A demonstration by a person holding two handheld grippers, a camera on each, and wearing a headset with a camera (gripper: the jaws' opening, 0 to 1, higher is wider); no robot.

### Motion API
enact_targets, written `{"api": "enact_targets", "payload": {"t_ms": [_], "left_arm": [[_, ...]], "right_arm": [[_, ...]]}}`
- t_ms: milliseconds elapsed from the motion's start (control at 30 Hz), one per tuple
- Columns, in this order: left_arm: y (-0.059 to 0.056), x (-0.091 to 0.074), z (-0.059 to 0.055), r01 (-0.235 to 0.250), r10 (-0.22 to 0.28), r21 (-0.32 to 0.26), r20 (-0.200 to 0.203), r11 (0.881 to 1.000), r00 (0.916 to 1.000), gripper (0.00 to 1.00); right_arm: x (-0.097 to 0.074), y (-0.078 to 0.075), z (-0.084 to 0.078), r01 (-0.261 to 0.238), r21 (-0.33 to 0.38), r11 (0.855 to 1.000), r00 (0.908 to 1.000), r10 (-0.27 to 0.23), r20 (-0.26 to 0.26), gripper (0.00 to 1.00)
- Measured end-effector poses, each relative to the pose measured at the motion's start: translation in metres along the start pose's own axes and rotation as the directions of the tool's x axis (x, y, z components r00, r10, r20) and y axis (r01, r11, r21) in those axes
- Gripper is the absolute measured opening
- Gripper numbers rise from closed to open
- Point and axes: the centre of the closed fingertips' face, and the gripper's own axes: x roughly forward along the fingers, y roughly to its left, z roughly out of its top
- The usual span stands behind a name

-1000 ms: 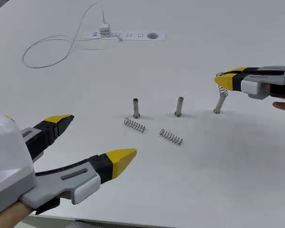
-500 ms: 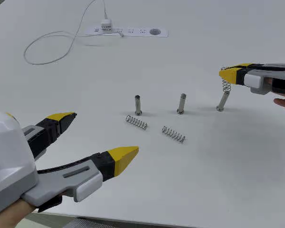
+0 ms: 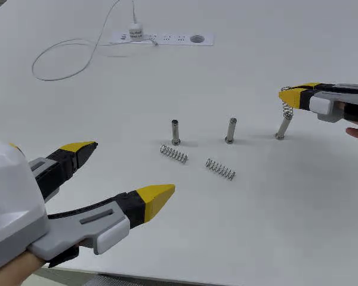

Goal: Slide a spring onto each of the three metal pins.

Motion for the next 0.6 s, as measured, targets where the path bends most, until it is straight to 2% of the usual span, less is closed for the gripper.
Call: {"api": "enact_targets", "payload": {"t_ms": [600], "left_arm": [[-0.0015, 0.0004, -0.0003, 0.005, -0.005, 0.006, -0.005, 1.000, 1.0000, 0.79]], "right_arm": [[-0.0041, -0.0013, -0.0022, 0.008, -0.006, 1.000, 0.9994, -0.008, 0.033, 0.11]]}}
